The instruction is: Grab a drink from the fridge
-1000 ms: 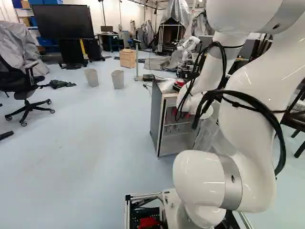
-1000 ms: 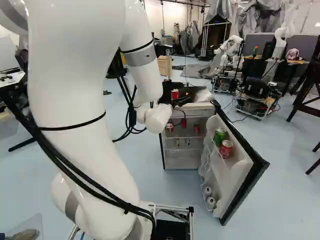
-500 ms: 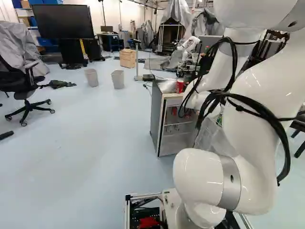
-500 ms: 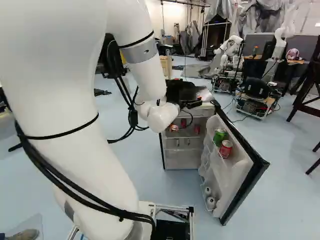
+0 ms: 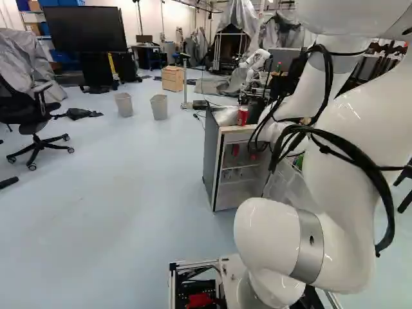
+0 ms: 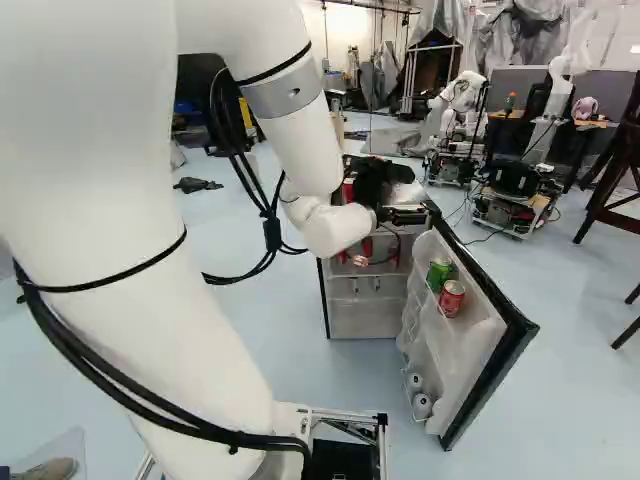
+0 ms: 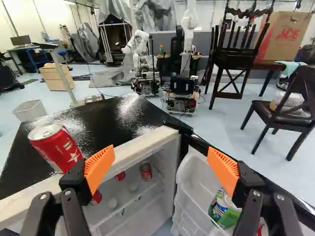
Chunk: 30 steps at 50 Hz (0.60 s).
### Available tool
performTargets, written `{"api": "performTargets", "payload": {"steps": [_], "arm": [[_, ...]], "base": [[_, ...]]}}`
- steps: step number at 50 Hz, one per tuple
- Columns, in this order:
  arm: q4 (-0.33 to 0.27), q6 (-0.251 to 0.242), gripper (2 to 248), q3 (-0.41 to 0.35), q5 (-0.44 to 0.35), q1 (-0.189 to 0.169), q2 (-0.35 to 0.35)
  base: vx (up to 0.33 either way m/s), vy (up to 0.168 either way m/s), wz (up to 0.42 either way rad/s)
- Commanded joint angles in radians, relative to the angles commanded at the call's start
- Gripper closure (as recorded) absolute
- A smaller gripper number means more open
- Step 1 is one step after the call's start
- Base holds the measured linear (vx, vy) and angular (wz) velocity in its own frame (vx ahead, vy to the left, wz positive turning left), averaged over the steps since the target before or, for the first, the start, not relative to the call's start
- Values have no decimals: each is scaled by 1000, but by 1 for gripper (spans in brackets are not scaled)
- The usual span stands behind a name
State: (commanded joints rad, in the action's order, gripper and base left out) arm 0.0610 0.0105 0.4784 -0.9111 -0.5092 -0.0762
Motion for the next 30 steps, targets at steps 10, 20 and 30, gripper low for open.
{"api": "performTargets", "payload": {"steps": [10,20,30], "arm": [[20,0,3,9,79,-35,16],[40,0,3,21,159,-71,29],[55,0,3,35,230,-105,40]], "base": [[0,0,0],[0,0,0],[0,0,0]]}}
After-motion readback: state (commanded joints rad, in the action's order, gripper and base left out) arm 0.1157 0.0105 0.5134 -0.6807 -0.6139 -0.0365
